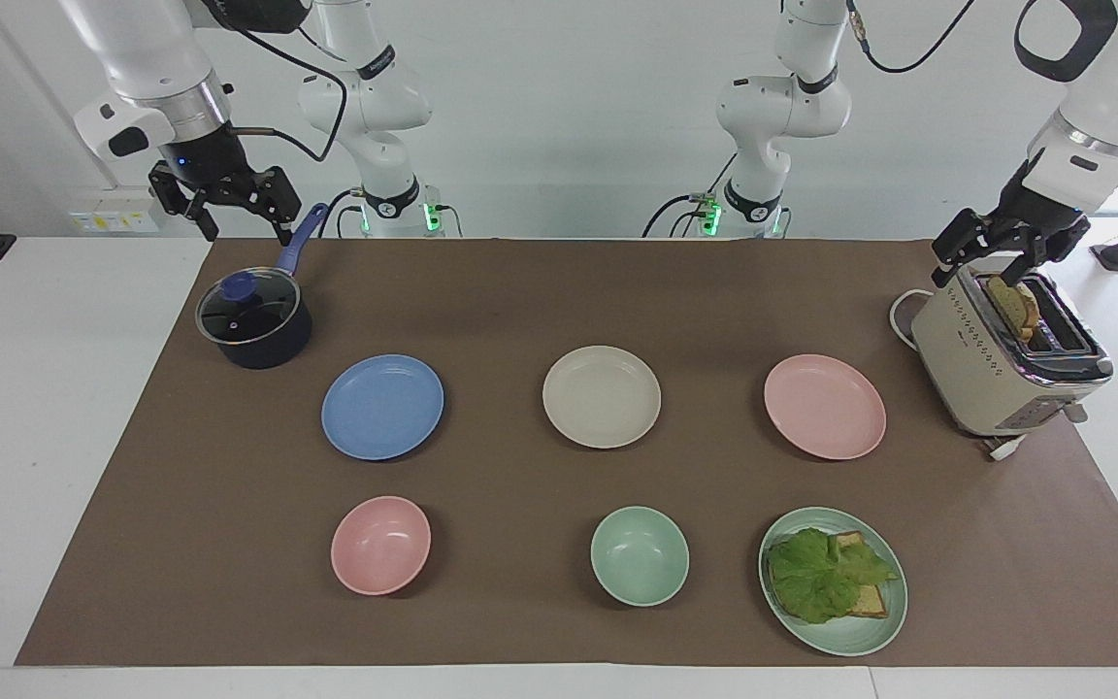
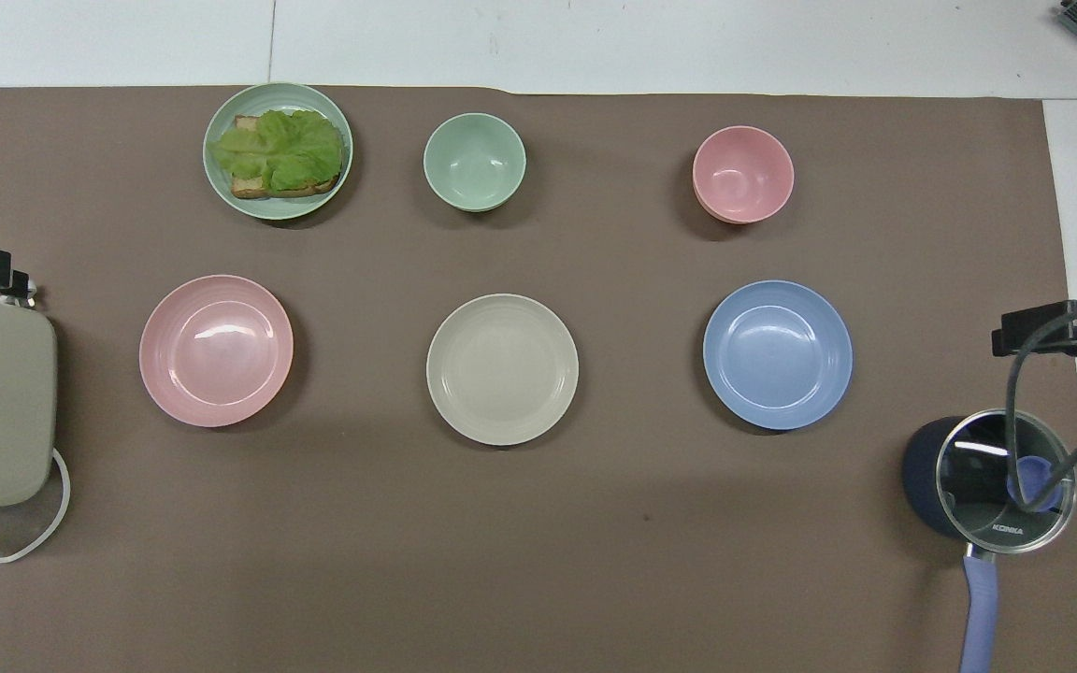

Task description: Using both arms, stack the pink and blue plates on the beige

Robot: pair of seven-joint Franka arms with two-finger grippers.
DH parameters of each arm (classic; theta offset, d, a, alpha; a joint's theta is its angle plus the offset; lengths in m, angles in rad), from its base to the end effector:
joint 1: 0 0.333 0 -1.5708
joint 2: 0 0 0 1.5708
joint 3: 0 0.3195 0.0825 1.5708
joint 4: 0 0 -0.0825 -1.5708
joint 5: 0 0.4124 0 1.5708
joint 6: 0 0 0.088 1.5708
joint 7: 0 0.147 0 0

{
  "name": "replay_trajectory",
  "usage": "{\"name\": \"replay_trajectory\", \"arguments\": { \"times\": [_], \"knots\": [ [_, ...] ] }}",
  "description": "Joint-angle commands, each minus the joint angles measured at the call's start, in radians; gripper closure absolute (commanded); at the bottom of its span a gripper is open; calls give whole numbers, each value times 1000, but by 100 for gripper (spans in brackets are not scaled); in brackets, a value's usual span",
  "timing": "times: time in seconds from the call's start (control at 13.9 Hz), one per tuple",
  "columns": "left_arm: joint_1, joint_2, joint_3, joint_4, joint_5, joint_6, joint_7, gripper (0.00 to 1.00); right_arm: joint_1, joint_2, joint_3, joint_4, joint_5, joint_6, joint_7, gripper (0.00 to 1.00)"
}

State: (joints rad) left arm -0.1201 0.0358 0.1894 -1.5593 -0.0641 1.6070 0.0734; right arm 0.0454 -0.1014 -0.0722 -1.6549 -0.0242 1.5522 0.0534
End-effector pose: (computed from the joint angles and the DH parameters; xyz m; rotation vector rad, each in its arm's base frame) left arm 0.5971 0.0305 0.5765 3.0852 -0.0036 0.0256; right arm 0.5482 -0.0200 0.6016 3.1222 -0.1254 -0.0021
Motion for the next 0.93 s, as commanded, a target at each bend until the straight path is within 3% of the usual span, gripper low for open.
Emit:
{"name": "replay_trajectory", "arguments": {
  "times": [0.0,0.57,0.86],
  "knots": [
    [8,-20,-1,-106,17,86,-6,0,-9,-32,3,-42,1,19,-9,0],
    [39,3,-1,-362,21,374,-6,0,-9,-38,3,-48,1,17,-9,0],
    [36,94,-1,-438,21,531,-7,0,-9,-38,3,-48,1,17,-9,0]
  ]
}}
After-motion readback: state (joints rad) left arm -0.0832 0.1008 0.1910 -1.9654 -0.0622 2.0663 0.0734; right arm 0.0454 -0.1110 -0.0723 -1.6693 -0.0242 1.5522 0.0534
